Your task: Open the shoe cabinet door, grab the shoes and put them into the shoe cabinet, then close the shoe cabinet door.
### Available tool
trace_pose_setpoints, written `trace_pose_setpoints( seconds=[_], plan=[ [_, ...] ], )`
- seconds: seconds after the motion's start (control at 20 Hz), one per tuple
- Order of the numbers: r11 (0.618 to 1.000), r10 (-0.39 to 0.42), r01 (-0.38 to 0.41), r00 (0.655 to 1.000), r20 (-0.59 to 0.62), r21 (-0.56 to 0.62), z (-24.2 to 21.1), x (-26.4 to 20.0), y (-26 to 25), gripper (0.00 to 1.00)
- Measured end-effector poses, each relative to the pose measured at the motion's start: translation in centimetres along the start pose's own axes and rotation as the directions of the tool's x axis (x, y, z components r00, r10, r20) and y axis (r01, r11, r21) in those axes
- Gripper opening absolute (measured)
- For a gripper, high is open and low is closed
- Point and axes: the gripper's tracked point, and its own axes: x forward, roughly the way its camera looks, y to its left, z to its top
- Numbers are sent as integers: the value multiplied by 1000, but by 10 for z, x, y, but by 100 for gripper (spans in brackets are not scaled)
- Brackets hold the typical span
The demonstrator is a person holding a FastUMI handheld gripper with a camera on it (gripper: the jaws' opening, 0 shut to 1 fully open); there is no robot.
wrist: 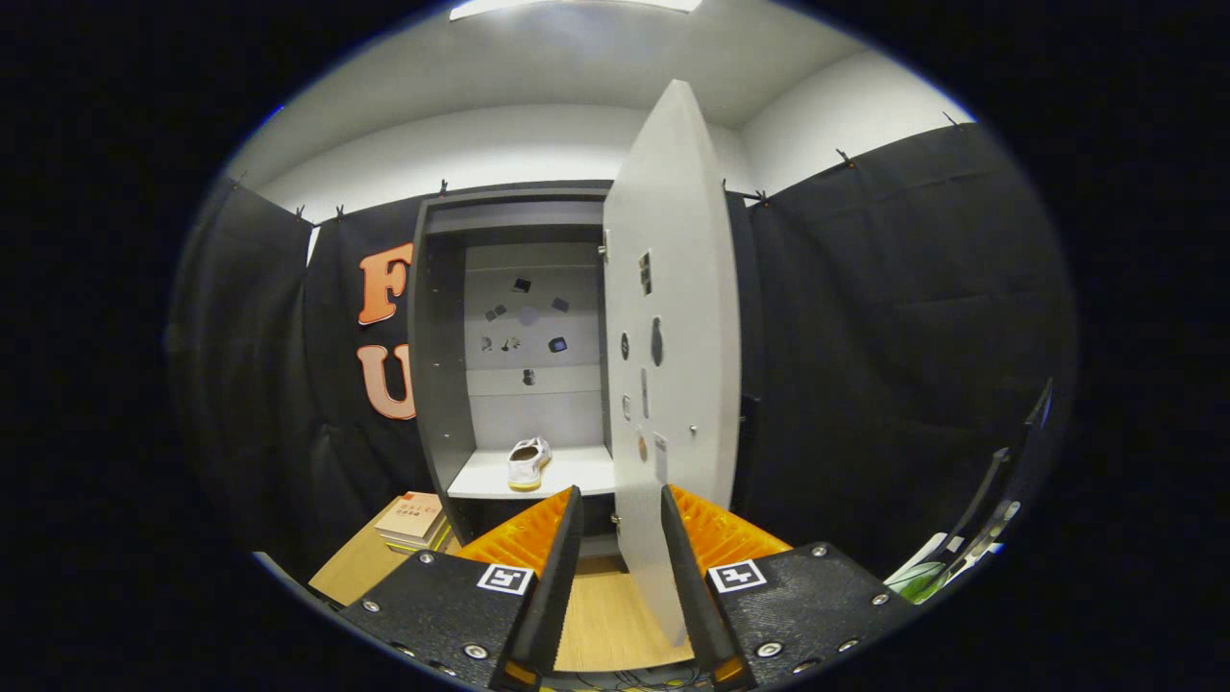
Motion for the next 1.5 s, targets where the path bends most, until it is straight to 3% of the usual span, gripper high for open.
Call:
trace_pose_setpoints(
  seconds=[0.3, 0.6, 0.8, 0.95, 1.5],
  plan=[
    [996, -91, 91, 996, -9, 15, -3, 1, -68, 55],
    [996, -86, 86, 996, -19, 16, -12, 36, -100, 58],
    [999, -29, 29, 1000, -7, 29, -10, 57, -92, 59],
    [999, -27, 27, 1000, -11, 29, -16, 71, -94, 61],
    [1000, 1, -1, 1000, -2, 25, -13, 67, -76, 62]
  ],
)
